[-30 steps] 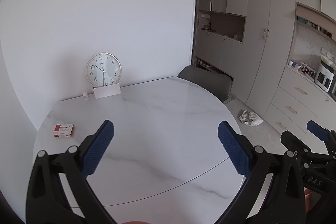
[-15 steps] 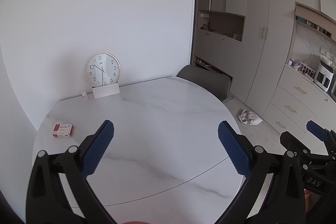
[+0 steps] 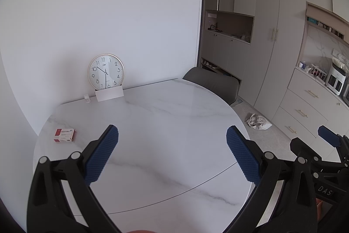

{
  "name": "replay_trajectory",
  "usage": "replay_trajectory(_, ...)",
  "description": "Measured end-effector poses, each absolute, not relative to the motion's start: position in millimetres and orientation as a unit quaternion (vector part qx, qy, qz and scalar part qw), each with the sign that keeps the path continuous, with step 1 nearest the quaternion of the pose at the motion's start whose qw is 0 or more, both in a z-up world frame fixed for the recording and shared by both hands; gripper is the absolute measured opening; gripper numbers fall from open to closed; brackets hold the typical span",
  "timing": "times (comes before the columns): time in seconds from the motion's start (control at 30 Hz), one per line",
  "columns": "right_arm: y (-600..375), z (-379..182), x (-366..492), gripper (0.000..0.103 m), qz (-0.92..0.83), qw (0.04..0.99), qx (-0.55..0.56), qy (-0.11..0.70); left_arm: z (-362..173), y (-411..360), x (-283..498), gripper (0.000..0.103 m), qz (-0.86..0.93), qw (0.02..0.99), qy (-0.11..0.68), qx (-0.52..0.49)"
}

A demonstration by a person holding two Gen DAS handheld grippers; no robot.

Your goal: Collect trash

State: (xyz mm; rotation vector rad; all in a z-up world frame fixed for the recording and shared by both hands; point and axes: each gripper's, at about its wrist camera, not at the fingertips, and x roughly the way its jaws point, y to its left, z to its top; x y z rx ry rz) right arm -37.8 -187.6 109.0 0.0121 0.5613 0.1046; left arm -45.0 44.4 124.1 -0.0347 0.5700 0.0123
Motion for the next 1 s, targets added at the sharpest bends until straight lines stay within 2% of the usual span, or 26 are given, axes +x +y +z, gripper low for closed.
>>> replay_trajectory(1.0, -192.4, 106.2, -41.1, 0.101, 0.055, 0.958, 0.007, 0.28, 122.8, 38.8, -47.7, 0.095, 0.008, 0.959, 0.283, -0.016)
